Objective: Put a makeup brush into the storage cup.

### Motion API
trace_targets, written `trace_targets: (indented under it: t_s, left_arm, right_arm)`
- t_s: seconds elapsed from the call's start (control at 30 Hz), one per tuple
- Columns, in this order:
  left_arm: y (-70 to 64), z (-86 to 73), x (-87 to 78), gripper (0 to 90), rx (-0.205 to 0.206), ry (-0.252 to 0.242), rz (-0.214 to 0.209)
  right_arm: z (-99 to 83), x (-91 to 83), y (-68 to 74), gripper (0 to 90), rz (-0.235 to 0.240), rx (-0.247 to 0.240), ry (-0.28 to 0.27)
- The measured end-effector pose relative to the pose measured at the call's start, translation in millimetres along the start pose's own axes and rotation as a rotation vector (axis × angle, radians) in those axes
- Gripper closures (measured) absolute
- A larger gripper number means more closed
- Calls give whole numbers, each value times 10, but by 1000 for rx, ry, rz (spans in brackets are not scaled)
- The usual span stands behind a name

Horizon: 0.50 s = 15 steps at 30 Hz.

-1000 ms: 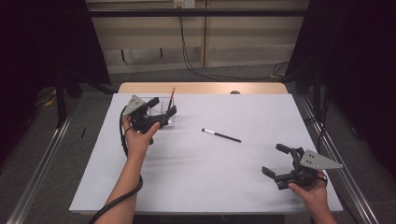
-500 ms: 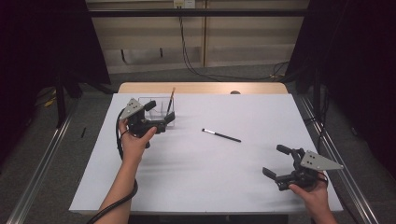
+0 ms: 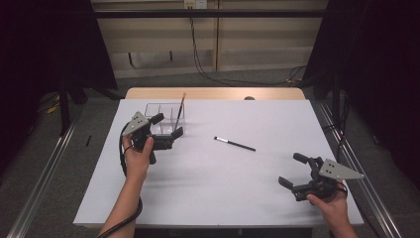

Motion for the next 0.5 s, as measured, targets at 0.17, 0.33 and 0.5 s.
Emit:
trace_targets:
  t_s: [0.17, 0.33, 0.5]
  left_arm:
    - [-20, -18, -68, 0, 12, -1, -17]
    - [-66, -50, -104, 0, 27, -12, -44]
    - [-88, -106, -148, 0, 34, -3, -59]
  right_arm:
    - [-12, 0, -5, 0, 2, 2, 3]
    - [-17, -17, -18, 0, 2, 5, 2]
    - [-17, -30, -11, 0, 0, 0, 5]
Point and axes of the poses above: each handheld gripper's, and its own axes: x roughly forward along the jaws, z roughly out of its top, y roughly to its left, the point moved 9 cm from there along x, roughly forward along the jaws, and after that the axes turned 9 degrees about z, right-handed, at the moved point
